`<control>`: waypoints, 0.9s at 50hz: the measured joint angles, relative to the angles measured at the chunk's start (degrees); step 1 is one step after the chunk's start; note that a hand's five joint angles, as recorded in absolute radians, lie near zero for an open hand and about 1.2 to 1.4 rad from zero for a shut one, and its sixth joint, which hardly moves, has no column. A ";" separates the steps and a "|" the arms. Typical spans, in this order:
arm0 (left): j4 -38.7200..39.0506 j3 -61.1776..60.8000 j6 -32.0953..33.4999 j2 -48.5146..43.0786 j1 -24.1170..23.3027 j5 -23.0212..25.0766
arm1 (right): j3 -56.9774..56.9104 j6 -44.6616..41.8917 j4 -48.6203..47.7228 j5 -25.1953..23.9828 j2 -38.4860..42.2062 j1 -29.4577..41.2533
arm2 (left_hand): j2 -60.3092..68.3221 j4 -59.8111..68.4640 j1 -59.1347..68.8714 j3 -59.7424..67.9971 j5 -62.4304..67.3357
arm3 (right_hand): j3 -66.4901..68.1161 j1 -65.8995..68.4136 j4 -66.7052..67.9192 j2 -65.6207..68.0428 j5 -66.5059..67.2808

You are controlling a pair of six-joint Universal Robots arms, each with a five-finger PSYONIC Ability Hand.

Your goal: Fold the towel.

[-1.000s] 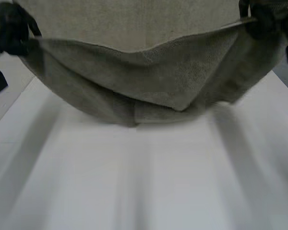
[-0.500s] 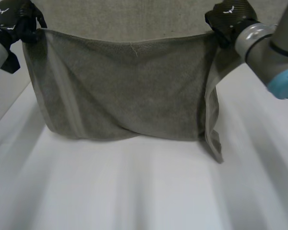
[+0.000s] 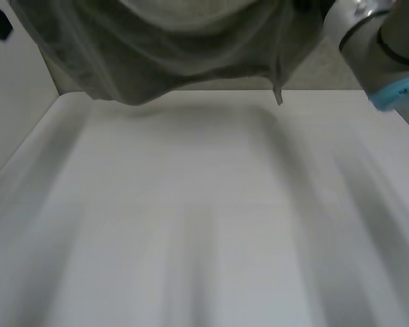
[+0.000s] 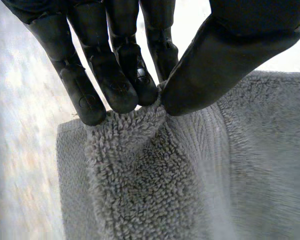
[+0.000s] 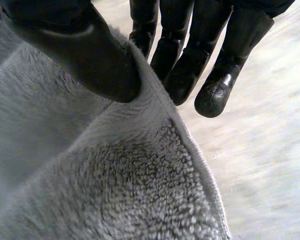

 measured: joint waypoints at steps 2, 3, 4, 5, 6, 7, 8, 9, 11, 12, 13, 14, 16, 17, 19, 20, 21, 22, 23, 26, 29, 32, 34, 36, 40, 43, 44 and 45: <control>0.22 -5.70 -0.01 1.04 0.61 2.38 | 1.07 -1.05 5.64 -2.14 0.50 -0.10 | 0.00 0.01 0.00 0.00 0.00 | 0.00 0.00 0.00 0.00 0.00; 0.28 -7.44 0.07 1.32 0.84 3.19 | 1.54 -1.68 7.66 -2.72 0.74 -0.12 | 0.00 0.01 0.00 0.00 0.00 | 0.00 0.00 0.00 0.00 0.00; 0.50 -10.82 0.41 1.83 1.33 4.78 | 2.42 -2.85 10.72 -3.42 1.15 -0.15 | 0.00 0.06 0.00 0.00 0.00 | -0.01 0.00 0.00 0.00 0.00; 0.79 -14.46 0.93 2.33 1.90 6.57 | 3.52 -4.42 13.68 -3.97 1.52 -0.18 | 0.00 0.24 0.00 0.00 0.00 | -0.01 0.00 0.00 0.00 0.00; 1.10 -17.80 1.60 2.77 2.46 8.23 | 5.20 -6.58 16.76 -4.36 1.83 -0.22 | 0.00 0.24 0.00 0.00 0.00 | -0.01 0.00 0.00 0.00 0.00; 1.33 -19.85 2.09 3.01 2.81 9.24 | 6.34 -7.95 18.36 -4.51 2.01 -0.26 | 0.00 0.24 0.00 0.00 0.00 | 0.00 0.00 0.00 0.00 0.00; 1.82 -23.94 3.37 3.48 3.47 11.27 | 8.87 -10.76 20.99 -4.64 2.21 -0.36 | 0.00 0.25 0.00 0.00 0.00 | -0.01 0.00 0.00 0.00 0.00; 2.20 -27.13 4.67 3.83 4.00 12.81 | 11.67 -13.50 22.91 -4.68 2.21 -0.50 | 0.00 0.24 0.00 0.00 0.00 | -0.01 0.00 0.00 0.00 0.00; 2.77 -31.77 6.96 4.30 4.77 15.00 | 15.99 -17.22 24.74 -4.62 2.01 -0.76 | 0.00 0.25 0.00 0.00 0.00 | -0.01 0.00 0.00 0.00 0.00; 3.13 -34.99 8.99 4.61 5.34 16.40 | 19.11 -19.58 25.41 -4.53 1.72 -0.98 | 0.00 0.24 0.00 0.00 0.00 | -0.01 0.00 0.00 0.00 0.00; 3.31 -36.77 10.22 4.76 5.68 17.18 | 20.71 -20.61 25.60 -4.48 1.50 -1.09 | 0.01 0.25 0.00 0.00 0.00 | 0.00 0.00 0.00 0.00 0.00; 3.47 -38.50 11.57 4.91 6.03 17.89 | 22.40 -21.56 25.60 -4.43 1.23 -1.22 | 0.01 0.25 0.00 0.00 0.00 | -0.01 0.00 0.00 0.00 0.00; 3.84 -43.82 16.40 5.34 7.24 19.97 | 29.60 -24.41 24.46 -4.24 -0.33 -1.74 | 0.04 0.24 0.00 0.00 0.00 | -0.01 0.00 0.00 0.00 0.00; 3.88 -45.14 17.79 5.43 7.59 20.43 | 31.60 -24.89 23.79 -4.20 -0.91 -1.86 | 0.04 0.24 0.00 0.01 0.00 | -0.01 0.00 0.00 0.00 0.00; 3.85 -48.73 22.10 5.72 8.65 21.57 | 38.27 -25.75 20.99 -4.08 -3.27 -2.22 | 0.05 0.25 0.00 0.02 0.00 | -0.01 0.00 0.00 0.00 0.00; 3.80 -49.46 23.12 5.79 8.90 21.76 | 39.60 -25.82 20.34 -4.07 -3.83 -2.27 | 0.05 0.25 0.00 0.03 0.00 | 0.00 0.00 0.00 0.00 0.00; 3.71 -50.92 25.15 5.96 9.44 22.10 | 43.20 -25.87 18.41 -4.02 -5.53 -2.40 | 0.06 0.24 0.00 0.03 0.00 | -0.01 0.00 0.00 0.00 0.00; 3.64 -51.97 26.66 6.15 9.87 22.27 | 46.01 -25.81 16.78 -3.98 -7.05 -2.47 | 0.06 0.25 0.00 0.03 0.00 | -0.01 0.00 0.00 0.00 0.00; 3.56 -52.46 27.40 6.25 10.10 22.34 | 47.45 -25.76 15.90 -3.96 -7.88 -2.49 | 0.06 0.25 0.00 0.03 0.00 | -0.01 0.00 0.00 0.00 0.00; 3.21 -54.42 30.12 7.07 11.29 22.43 | 54.21 -25.26 11.60 -3.76 -12.30 -2.58 | 0.06 0.25 0.00 0.03 0.00 | -0.01 0.00 0.00 0.00 0.00; 2.23 -55.98 31.26 9.25 12.54 22.37 | 60.63 -23.72 7.66 -3.24 -17.37 -2.59 | 0.06 0.25 0.00 0.03 0.00 | 0.00 0.00 0.00 0.00 0.00; 1.30 -56.86 31.40 11.39 13.12 22.34 | 63.91 -22.06 6.14 -2.85 -20.75 -2.59 | 0.06 0.25 0.00 0.03 0.00 | 0.00 -0.03 0.00 0.00 0.00; 0.16 -57.85 31.29 14.24 13.45 22.51 | 66.89 -20.12 5.31 -2.58 -24.94 -2.76 | 0.06 0.24 0.00 0.03 0.00 | -0.01 -0.03 0.00 0.00 0.00; -0.70 -58.64 31.11 16.73 13.55 22.90 | 68.62 -19.03 5.17 -2.51 -27.99 -3.14 | 0.06 0.24 0.00 0.03 0.00 | -0.01 -0.03 0.00 0.00 0.00; -2.59 -60.62 30.17 23.11 13.60 24.40 | 71.46 -17.68 5.49 -2.64 -35.02 -4.97 | 0.06 0.24 0.00 0.04 0.00 | -0.01 -0.03 0.00 0.00 0.00; -3.79 -61.86 28.30 28.17 13.79 25.55 | 72.54 -17.45 6.35 -2.96 -39.63 -6.73 | 0.06 0.24 0.00 0.04 0.00 | -0.01 -0.04 0.00 0.00 0.00; -4.22 -62.31 27.29 30.08 13.99 25.90 | 72.71 -17.46 6.84 -3.17 -41.18 -7.37 | 0.06 0.25 0.00 0.04 0.00 | 0.00 -0.04 0.00 0.00 0.00; -4.46 -62.55 26.66 31.12 14.14 26.07 | 72.77 -17.47 7.12 -3.29 -41.96 -7.70 | 0.06 0.25 0.00 0.04 0.00 | -0.01 -0.04 0.00 0.00 0.00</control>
